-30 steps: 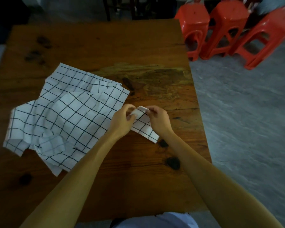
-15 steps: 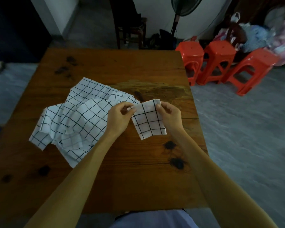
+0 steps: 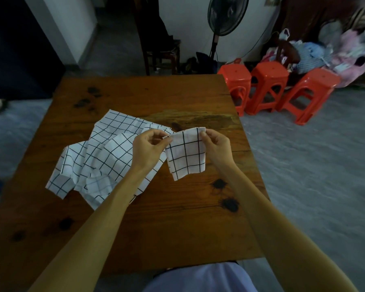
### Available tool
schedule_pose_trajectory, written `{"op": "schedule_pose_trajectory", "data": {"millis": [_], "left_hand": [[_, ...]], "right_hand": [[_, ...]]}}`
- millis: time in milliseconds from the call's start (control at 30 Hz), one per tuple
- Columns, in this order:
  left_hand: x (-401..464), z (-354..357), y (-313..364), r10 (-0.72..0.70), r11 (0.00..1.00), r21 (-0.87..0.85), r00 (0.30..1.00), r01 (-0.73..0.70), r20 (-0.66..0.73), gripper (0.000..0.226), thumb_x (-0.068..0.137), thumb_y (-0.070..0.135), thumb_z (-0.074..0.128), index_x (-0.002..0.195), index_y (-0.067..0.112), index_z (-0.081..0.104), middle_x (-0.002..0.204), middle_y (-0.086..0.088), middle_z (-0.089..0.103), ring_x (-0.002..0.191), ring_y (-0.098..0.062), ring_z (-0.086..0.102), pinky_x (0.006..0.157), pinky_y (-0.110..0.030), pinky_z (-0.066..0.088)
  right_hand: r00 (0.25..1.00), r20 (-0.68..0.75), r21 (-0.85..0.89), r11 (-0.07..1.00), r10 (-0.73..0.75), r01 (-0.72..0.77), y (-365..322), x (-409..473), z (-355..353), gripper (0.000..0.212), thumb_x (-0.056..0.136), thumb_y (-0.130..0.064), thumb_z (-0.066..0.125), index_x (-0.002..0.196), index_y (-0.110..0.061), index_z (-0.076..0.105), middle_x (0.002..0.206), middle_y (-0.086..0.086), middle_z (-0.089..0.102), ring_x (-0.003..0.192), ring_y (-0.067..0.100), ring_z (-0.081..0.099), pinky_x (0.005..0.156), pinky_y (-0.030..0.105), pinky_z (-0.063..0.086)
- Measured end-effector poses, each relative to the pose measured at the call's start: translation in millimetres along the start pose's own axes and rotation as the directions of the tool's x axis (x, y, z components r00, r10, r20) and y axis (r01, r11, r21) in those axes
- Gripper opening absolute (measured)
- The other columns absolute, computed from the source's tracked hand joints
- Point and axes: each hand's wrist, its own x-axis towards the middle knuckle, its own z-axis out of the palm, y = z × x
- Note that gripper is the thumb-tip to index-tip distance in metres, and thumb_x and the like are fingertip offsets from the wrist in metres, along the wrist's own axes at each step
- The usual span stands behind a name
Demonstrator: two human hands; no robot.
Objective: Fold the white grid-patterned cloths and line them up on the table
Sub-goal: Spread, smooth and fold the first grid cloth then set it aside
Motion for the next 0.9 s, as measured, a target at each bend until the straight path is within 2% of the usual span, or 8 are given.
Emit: {"op": "schedule_pose_trajectory", "data": {"millis": [267,400,500,533,667,800,900], "left_hand": [[-4.6,-8.5,3.4,0.016,1.0,-0.011,1.0,-0.016,0.025,0.009,0.08,0.017,0.074,0.088,0.016,0.07,0.082,-0.004,0.071,0.077,-0.019,0.069,0.073,-0.025,0.057],[-5.1,-10.7,9.3,0.021,1.0,-0.017,1.0,-0.022,-0.009,0.011,0.078,0.016,0.076,0.084,0.022,0.069,0.08,0.002,0.07,0.076,-0.012,0.068,0.071,-0.019,0.055],[-5.3,-12.5,11.5,0.04,0.999,-0.025,0.999,-0.041,-0.032,0.013,0.078,0.015,0.076,0.085,0.024,0.068,0.081,0.005,0.07,0.074,-0.006,0.067,0.071,-0.018,0.055],[-5.3,-13.3,10.7,0.037,0.999,-0.032,0.998,-0.039,-0.042,0.013,0.079,0.016,0.076,0.088,0.021,0.069,0.083,0.004,0.071,0.076,-0.007,0.068,0.072,-0.019,0.055],[-6.0,-14.3,4.2,0.015,0.999,-0.044,0.997,-0.018,-0.078,0.023,0.08,0.022,0.075,0.1,0.014,0.07,0.09,0.002,0.072,0.082,-0.005,0.069,0.075,-0.017,0.054],[-6.2,-12.0,0.7,0.01,0.999,-0.037,0.997,-0.013,-0.077,0.025,0.082,0.018,0.072,0.106,0.01,0.07,0.09,0.008,0.07,0.085,-0.003,0.068,0.077,-0.016,0.054],[-5.1,-10.7,0.1,0.031,0.999,-0.012,0.996,-0.032,-0.081,0.021,0.083,0.017,0.071,0.103,0.01,0.07,0.087,0.004,0.071,0.08,-0.003,0.068,0.075,-0.018,0.054]], "right_hand": [[1.0,-0.011,-0.013,1.0,0.024,-0.024,-1.6,-4.5,4.1,0.024,0.101,-0.026,0.049,0.1,-0.014,0.07,0.093,0.006,0.072,0.086,0.016,0.067,0.075,0.028,0.055],[1.0,0.0,0.0,1.0,0.009,-0.009,-6.1,-5.8,5.5,0.019,0.098,-0.023,0.055,0.11,-0.016,0.068,0.101,-0.002,0.071,0.091,0.005,0.066,0.076,0.018,0.054],[1.0,-0.009,-0.01,1.0,-0.027,0.027,-5.4,-3.6,6.3,0.02,0.098,-0.019,0.055,0.108,-0.011,0.07,0.1,-0.002,0.072,0.09,0.002,0.065,0.074,0.015,0.052],[1.0,-0.011,-0.004,1.0,-0.02,0.02,-4.9,-2.7,6.5,0.02,0.098,-0.019,0.055,0.108,-0.01,0.07,0.099,-0.002,0.072,0.091,0.003,0.066,0.075,0.017,0.053],[0.999,0.01,0.076,0.996,0.045,-0.046,-2.0,0.4,6.9,0.02,0.098,-0.023,0.055,0.104,-0.014,0.071,0.1,0.002,0.073,0.098,0.017,0.067,0.088,0.037,0.055],[0.998,0.017,0.094,0.994,0.06,-0.062,-2.8,1.1,8.6,0.02,0.099,-0.022,0.054,0.105,-0.012,0.071,0.1,0.003,0.073,0.098,0.017,0.067,0.091,0.038,0.054],[0.999,0.012,0.095,0.994,0.047,-0.048,-3.9,1.5,8.7,0.02,0.098,-0.022,0.055,0.103,-0.013,0.072,0.097,-0.001,0.074,0.095,0.013,0.067,0.086,0.034,0.055]]}}
